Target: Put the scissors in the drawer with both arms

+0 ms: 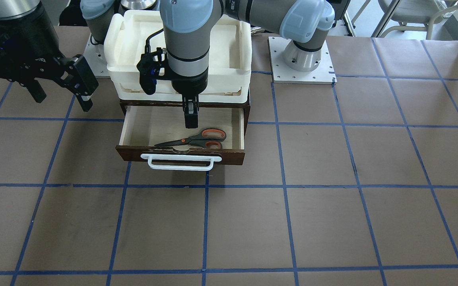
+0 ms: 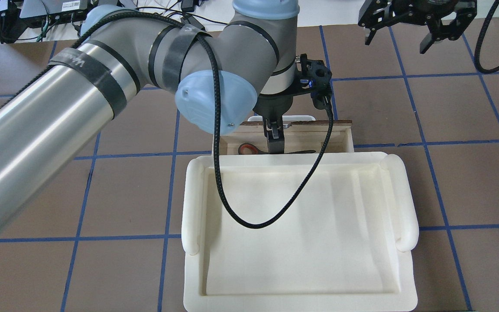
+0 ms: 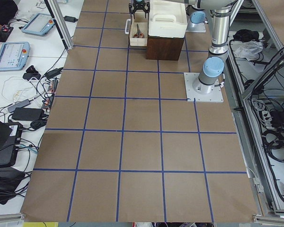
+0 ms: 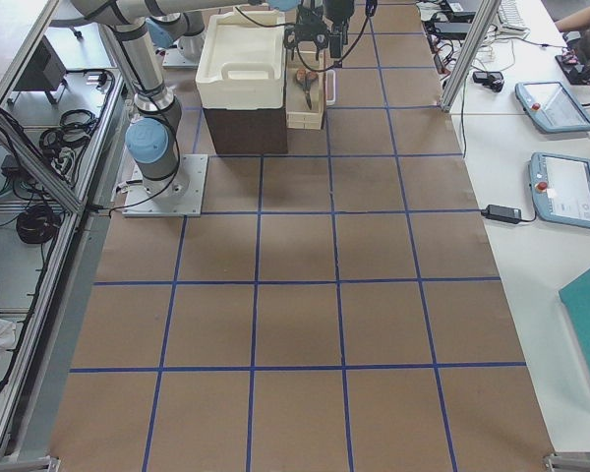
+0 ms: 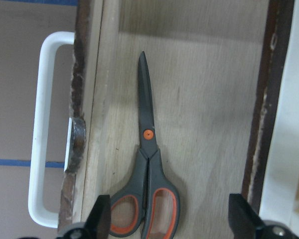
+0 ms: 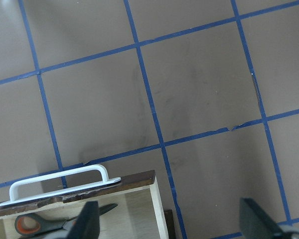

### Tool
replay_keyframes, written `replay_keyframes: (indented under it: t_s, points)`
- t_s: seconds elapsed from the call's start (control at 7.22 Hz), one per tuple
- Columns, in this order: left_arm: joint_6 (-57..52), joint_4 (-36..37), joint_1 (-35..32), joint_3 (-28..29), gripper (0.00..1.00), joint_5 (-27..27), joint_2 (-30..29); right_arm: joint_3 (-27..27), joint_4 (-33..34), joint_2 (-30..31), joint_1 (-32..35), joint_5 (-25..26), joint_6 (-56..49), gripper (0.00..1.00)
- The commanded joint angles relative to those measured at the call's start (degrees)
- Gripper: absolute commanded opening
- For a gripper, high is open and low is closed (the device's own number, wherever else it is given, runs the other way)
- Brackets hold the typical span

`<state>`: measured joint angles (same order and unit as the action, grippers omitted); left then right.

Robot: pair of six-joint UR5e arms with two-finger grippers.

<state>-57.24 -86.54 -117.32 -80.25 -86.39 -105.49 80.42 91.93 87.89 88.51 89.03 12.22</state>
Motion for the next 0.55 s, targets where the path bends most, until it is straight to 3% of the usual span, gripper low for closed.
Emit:
replay_keyframes:
  t_s: [0.0,0.42]
  points:
    - [0.1,-7.3,7.0,2.6,0.85,0.7,4.1,0.0,-0.1,0.0,0.0,0.1,0.0,1.0]
    - [0.4,-8.3,21.3,2.0,0.85,0.3,7.5,0.0,-0.1,0.0,0.0,0.0,0.0,1.0]
